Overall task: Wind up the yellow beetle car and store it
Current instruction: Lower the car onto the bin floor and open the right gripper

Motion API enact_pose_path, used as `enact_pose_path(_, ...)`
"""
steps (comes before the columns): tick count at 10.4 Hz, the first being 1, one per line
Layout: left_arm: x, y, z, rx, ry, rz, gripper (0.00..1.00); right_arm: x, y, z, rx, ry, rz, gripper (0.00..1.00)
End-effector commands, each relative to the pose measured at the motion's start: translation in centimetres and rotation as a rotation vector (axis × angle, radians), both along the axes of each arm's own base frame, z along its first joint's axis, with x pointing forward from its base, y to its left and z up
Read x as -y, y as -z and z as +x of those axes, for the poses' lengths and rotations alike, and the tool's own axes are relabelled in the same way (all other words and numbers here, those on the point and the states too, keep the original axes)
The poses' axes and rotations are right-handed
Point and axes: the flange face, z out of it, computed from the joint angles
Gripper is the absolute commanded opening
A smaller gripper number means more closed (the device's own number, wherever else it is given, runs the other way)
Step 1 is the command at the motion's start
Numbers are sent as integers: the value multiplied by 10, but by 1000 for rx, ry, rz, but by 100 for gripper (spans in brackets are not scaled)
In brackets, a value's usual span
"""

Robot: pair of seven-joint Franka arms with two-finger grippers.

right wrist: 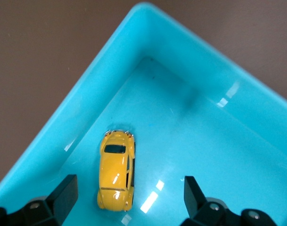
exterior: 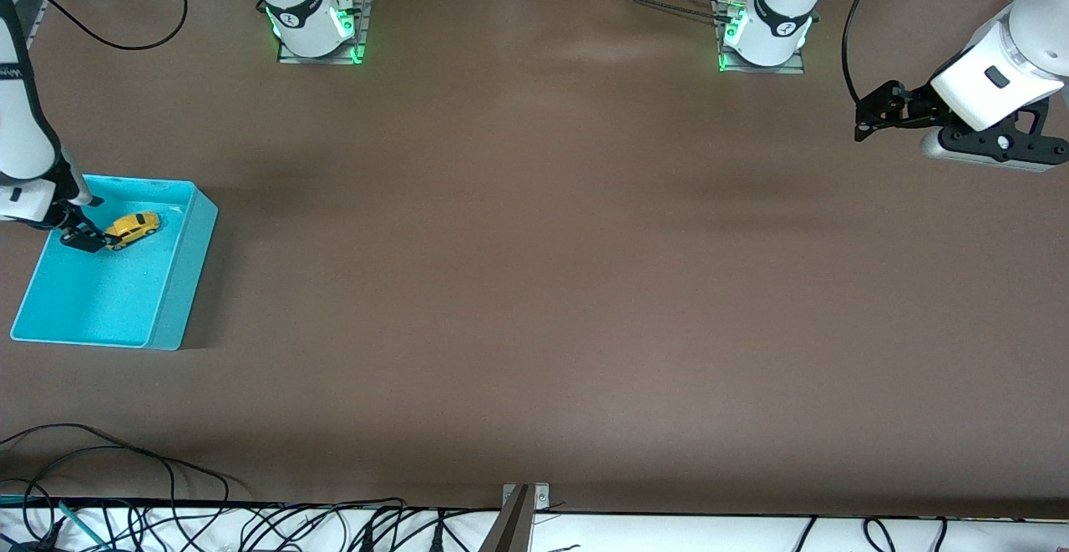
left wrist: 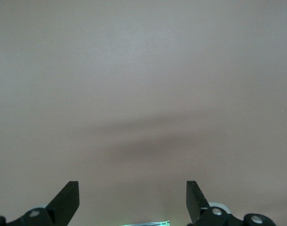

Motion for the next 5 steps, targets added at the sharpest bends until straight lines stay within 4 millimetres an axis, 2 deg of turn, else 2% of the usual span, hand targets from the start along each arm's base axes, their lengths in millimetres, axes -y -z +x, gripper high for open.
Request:
enact_pose_path(1, 0, -6, 4, -7, -8, -12, 100, -40, -48, 2, -4, 94, -8, 100)
enact_pose_path(5, 0, -6, 4, -8, -8, -13, 100, -124, -137, 9, 16, 325, -61, 100)
